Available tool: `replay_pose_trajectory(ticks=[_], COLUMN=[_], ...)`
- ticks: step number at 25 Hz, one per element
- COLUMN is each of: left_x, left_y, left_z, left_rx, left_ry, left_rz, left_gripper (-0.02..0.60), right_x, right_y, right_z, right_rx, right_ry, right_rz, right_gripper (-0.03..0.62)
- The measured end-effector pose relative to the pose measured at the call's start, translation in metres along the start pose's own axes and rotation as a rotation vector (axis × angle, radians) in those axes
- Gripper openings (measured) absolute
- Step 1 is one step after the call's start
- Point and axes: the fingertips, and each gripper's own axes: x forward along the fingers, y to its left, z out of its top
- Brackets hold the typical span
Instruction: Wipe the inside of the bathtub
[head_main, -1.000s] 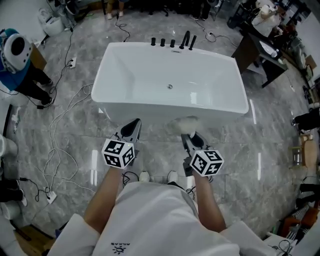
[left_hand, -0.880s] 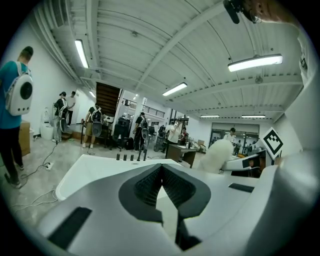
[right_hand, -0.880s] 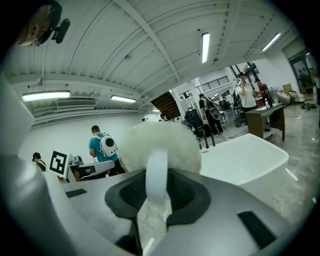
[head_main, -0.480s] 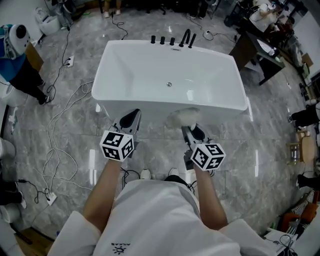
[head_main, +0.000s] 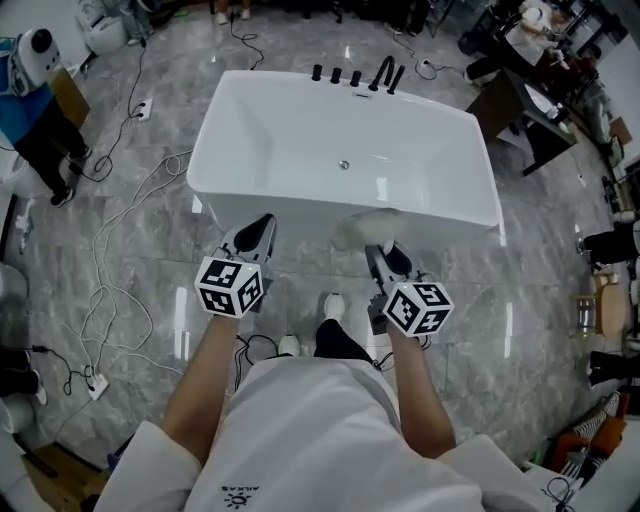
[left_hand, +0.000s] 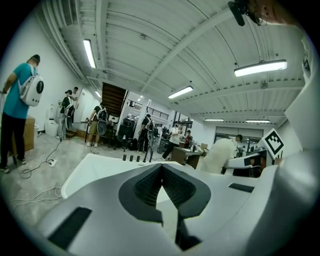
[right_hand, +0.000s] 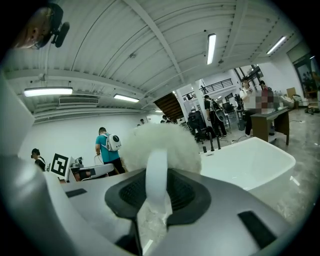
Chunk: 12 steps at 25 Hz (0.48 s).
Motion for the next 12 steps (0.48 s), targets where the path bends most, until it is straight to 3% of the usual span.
replay_pose_trajectory(ticks=[6,12], left_x=[0.034,0.111], left_y=[0.009,0.007], left_z=[-0.002,0.004], left_rx=[-0.001,-0.006], left_ry=[0.018,0.037], left_rz=[0.020,0.015], left_gripper=[0.012,0.012], right_x=[0.036,0.076], right_y=[-0.025,-0.087], right_z=[0.009,0.029], right_rx=[0.019,0.026], right_ry=[0.012,0.032], right_rz=[0.043,0.058], right_gripper=[0.103,0.103])
